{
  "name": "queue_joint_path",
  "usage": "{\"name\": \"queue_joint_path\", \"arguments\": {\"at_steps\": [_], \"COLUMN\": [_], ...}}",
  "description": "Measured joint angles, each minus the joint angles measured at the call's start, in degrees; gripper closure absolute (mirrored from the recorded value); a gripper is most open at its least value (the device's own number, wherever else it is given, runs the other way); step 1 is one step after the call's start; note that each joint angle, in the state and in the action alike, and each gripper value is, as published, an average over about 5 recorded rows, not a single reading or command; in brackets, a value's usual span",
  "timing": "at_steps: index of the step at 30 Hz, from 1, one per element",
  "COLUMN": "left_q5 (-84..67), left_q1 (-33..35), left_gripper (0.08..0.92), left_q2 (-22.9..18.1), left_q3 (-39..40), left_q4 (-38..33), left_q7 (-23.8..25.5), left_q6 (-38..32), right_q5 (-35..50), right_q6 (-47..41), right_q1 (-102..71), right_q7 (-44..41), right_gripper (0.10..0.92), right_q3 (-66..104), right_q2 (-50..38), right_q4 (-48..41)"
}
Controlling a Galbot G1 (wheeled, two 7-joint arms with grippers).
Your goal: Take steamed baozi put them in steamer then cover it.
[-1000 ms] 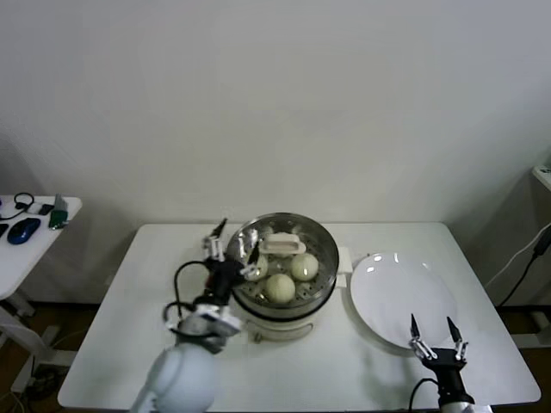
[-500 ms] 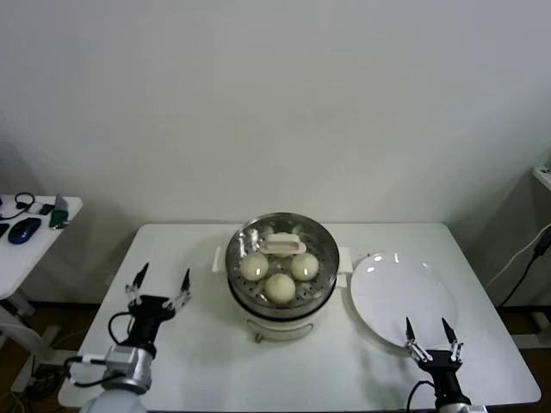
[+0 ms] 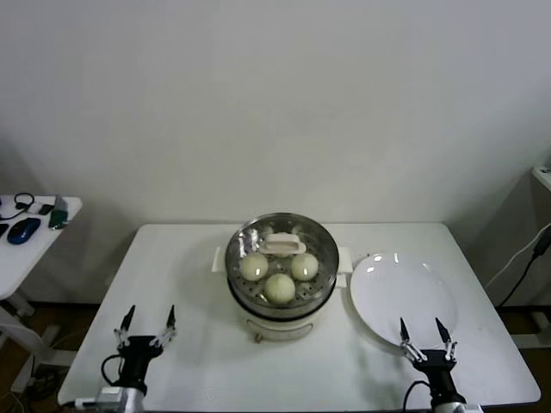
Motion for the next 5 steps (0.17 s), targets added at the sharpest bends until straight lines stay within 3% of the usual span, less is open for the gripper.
{"name": "queue_joint_path", "arguments": {"at_steps": [5], "left_q5": [-0.43], "left_q1": [0.88], "left_gripper": [0.177], "left_q2": [-0.08], "left_q3": [-0.2], "left_q4": [1.09], "left_q7": [0.58], "left_q6": [-1.3], "right_q5": [-0.01], "right_q6": [-0.05], "right_q1": [0.1], "right_q7": [-0.06], "right_gripper": [0.203], "right_q3": [-0.15], "right_q2": [0.05], "right_q4": [-0.06]}}
